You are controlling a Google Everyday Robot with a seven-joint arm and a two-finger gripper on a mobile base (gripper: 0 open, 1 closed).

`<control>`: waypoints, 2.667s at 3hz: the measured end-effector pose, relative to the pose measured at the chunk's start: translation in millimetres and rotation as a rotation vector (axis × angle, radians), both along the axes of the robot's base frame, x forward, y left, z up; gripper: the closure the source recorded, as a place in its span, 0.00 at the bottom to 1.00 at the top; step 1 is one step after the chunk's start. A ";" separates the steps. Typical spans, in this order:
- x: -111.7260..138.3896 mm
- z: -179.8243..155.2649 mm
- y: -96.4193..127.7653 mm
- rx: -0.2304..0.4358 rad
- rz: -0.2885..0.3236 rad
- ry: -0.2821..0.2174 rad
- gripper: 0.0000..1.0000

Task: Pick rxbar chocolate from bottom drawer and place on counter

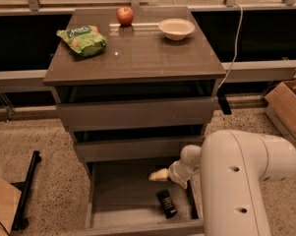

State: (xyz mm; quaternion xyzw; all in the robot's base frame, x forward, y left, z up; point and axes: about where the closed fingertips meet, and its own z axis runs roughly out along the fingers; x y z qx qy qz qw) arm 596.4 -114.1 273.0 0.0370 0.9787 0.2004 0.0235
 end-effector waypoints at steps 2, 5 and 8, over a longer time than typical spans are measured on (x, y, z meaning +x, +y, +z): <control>6.7 -26.7 18.9 0.032 -0.022 0.031 0.00; -12.8 -138.1 36.4 0.028 -0.122 0.287 0.00; -38.1 -162.2 25.3 -0.028 -0.204 0.400 0.50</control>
Offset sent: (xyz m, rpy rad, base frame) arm 0.0164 0.0286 -0.0343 0.0523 0.0244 -0.0387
